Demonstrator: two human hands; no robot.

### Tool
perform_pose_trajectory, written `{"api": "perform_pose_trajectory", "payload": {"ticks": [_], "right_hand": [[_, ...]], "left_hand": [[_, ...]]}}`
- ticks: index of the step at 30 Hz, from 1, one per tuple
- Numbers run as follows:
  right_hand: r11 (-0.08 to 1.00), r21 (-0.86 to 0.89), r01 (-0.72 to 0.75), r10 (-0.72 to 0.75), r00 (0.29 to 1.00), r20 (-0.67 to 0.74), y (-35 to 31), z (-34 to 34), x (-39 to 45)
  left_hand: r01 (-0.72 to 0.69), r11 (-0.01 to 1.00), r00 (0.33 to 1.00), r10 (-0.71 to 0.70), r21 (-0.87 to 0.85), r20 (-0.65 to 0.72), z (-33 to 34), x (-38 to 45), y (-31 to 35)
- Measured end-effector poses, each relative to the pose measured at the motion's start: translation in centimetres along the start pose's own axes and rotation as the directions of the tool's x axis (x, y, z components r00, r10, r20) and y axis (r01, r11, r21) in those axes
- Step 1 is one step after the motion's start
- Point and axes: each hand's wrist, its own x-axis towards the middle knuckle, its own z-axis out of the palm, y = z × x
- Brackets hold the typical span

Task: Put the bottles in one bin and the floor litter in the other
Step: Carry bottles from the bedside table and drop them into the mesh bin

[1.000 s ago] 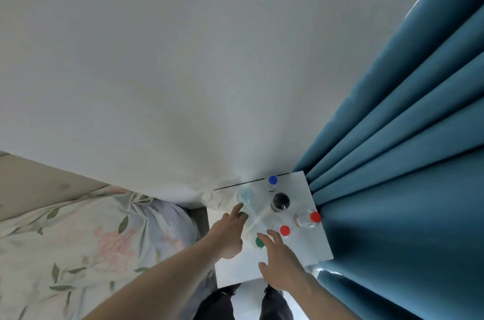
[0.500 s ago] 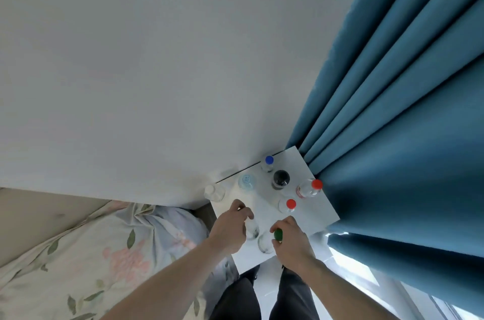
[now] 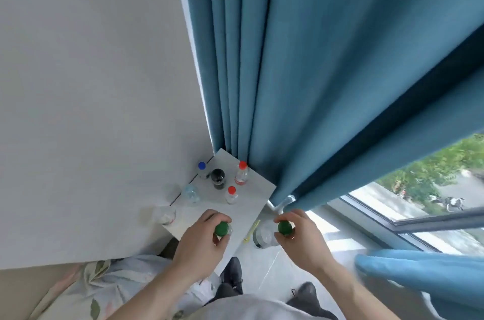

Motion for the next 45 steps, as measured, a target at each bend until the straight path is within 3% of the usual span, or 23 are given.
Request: {"api": "perform_pose_trajectory", "payload": {"ticks": [8,19,26,33,41,45], "right_hand": [[0.954,0.275,-0.119,0.193,0.946,-0.260,8.7,-6.3,-10.9],[0.856,0.471,-0.212,0.454,0.743,-0.491,25.9,-14.0,-30.2],[0.767,0.598,-0.231,0.611,0.546,-0.573,34.5,-15.5,-40.3],[0.624,0.731,-0.276,0.776,0.334,-0.536,40.7,-16.0,-48.6],[0.461,0.832,-0.308,0.887,0.126,-0.445,47.8,-19.5,-55.7],[0.408,0.864,-0.294,0.910,0.051,-0.412,51.7,-22.6,-58.1]], "left_hand": [[-0.326,0.943,0.931,0.308,0.065,0.198,5.2,2.2,13.3],[-0.592,0.806,0.748,0.552,-0.004,0.370,22.5,-4.8,34.8],[-0.757,0.649,0.508,0.656,-0.073,0.558,31.7,-9.8,45.6],[-0.865,0.471,0.228,0.673,-0.170,0.704,40.2,-14.0,55.1],[-0.855,0.383,-0.012,0.658,-0.348,0.753,52.1,-17.7,65.5],[-0.848,0.352,-0.089,0.643,-0.396,0.761,57.0,-18.6,71.1]]}}
